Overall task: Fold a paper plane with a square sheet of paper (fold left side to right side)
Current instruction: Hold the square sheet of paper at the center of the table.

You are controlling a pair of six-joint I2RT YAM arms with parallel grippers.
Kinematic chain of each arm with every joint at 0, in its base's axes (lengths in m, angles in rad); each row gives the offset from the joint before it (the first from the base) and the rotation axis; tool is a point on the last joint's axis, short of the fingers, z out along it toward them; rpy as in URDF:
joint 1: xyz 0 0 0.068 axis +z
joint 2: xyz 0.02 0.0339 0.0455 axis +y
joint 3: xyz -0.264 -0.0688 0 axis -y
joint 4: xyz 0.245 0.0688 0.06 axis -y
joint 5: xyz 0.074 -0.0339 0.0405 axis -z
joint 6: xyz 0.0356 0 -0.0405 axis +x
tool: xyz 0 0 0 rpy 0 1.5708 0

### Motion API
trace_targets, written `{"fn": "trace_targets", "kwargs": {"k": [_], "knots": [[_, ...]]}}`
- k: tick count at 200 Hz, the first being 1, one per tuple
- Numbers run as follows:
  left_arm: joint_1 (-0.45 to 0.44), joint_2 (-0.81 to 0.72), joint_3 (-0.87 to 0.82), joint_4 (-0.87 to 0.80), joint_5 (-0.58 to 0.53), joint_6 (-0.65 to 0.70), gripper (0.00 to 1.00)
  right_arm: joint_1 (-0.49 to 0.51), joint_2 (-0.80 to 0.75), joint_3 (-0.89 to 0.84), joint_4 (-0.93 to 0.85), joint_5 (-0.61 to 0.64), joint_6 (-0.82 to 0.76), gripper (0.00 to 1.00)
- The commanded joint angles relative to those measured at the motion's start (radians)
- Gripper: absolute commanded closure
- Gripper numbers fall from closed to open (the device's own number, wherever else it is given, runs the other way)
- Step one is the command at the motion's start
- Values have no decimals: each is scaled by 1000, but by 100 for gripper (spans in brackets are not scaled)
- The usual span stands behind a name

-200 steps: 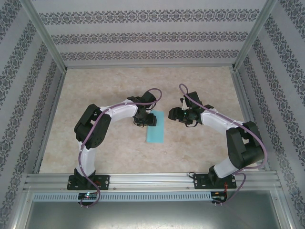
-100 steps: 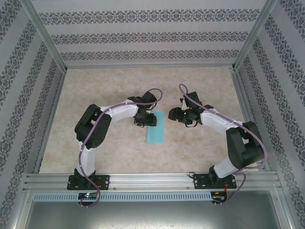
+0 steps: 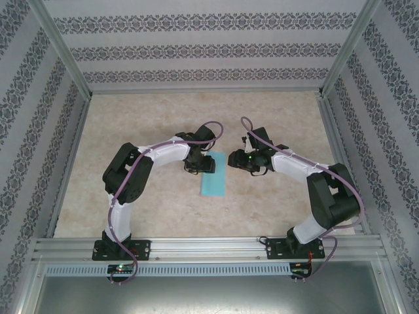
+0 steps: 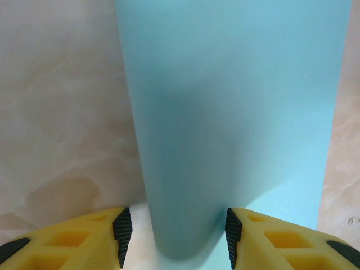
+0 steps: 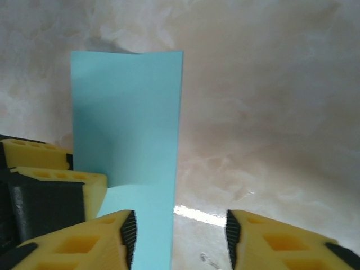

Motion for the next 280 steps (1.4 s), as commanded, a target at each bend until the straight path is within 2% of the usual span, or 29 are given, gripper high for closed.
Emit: {"fn": "trace_targets", "kwargs": {"k": [1,38,66,219,280], "knots": [[-32,68,-3,15,23,15,48,12,25,-3,46,-52,31,60],[-32,70,-4,16,24,14,48,40,81,9,87,-90,51,87],[-33,70,-5,16,24,15,48,66,135,41,89,-106,56,100],[-33,64,-1,19,23,13,48,90,262,86,-29,-52,8,100],[-29,-29,8,-2,-22,29,46,92,286,64,-41,-41,5,100]]}}
